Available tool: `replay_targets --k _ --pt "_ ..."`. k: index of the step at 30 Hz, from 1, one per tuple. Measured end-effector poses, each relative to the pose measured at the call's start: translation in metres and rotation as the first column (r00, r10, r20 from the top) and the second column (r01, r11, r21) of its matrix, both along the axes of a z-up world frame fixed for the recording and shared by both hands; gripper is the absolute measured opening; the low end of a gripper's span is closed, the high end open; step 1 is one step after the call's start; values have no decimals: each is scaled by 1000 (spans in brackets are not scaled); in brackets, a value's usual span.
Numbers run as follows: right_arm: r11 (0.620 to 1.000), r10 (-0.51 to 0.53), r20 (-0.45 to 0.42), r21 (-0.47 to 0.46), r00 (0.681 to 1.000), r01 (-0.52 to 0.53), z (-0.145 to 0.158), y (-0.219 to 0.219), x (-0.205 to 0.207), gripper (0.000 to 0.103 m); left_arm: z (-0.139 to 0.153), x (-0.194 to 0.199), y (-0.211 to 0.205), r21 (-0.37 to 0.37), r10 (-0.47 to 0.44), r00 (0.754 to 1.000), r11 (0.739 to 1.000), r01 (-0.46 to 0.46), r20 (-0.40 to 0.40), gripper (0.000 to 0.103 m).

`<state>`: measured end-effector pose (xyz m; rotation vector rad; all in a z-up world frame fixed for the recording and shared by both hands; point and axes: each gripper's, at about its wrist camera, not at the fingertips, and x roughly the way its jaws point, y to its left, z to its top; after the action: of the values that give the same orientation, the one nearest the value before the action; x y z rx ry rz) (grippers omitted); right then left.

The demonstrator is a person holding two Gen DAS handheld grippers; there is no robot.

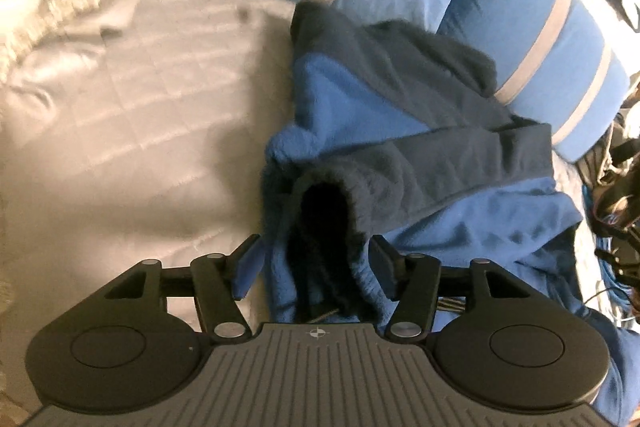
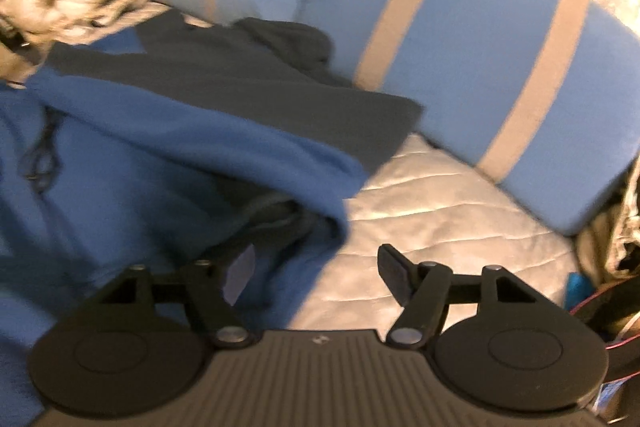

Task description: Fold clothes

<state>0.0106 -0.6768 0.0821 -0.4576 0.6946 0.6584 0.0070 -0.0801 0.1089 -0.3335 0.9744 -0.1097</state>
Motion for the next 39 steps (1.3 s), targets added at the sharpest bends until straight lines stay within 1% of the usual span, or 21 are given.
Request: replay_targets --k 2,5,7,9,12,16,19,22,23,25,28,30,31,32,33,34,37,39 --pt "999 31 -49 44 998 -29 1 1 -2 70 18 -6 -2 2 -1 999 1000 1 38 59" --pt "991 60 -128 130 990 -43 3 2 -1 64 47 -12 -12 10 -21 993 1000 20 115 67" --pt "981 78 -174 188 982 -45 3 4 1 63 65 -15 -20 20 -37 985 999 34 166 70" --pt "971 85 -218 235 972 -32 0 7 5 63 81 -16 -34 32 -57 975 998 51 217 76" --pt "953 71 -303 301 950 25 -11 8 17 64 95 -15 -55 45 -89 956 996 79 278 79" --pt "921 9 -408 360 913 152 -31 4 36 64 94 -9 -83 61 -126 940 992 113 317 79" --pt "871 -33 -480 416 876 261 -45 -3 50 64 91 -5 -103 76 -154 928 988 137 340 79" --pt "825 -58 -538 448 841 343 -53 -7 61 64 81 2 -117 67 -157 928 988 142 338 79" --pt "816 -68 -553 449 831 365 -56 -7 64 64 78 4 -119 60 -154 928 988 142 339 79" --pt "810 -108 -577 421 809 409 -60 -4 68 64 73 6 -123 46 -147 928 989 140 343 79" --pt "812 -146 -595 385 791 439 -67 0 72 64 64 9 -129 23 -134 927 991 134 349 79" --pt "798 -158 -608 385 778 464 -72 2 74 63 58 10 -130 6 -116 932 993 122 342 79" --pt "789 -163 -616 387 771 477 -74 2 75 55 54 12 -130 -2 -106 937 994 114 333 79" --pt "780 -169 -623 390 764 490 -76 3 75 39 51 13 -130 -11 -101 940 994 110 326 79" --pt "771 -174 -630 392 757 503 -78 3 76 33 47 13 -130 -19 -97 943 994 108 320 79" --pt "760 -179 -641 392 746 519 -80 3 76 21 44 14 -130 -28 -93 945 994 107 314 79" --pt "724 -184 -667 405 722 559 -81 -3 72 17 36 13 -126 -43 -74 948 995 92 308 79" --pt "704 -188 -677 412 711 578 -81 -6 67 15 32 12 -124 -54 -66 949 995 86 307 79"
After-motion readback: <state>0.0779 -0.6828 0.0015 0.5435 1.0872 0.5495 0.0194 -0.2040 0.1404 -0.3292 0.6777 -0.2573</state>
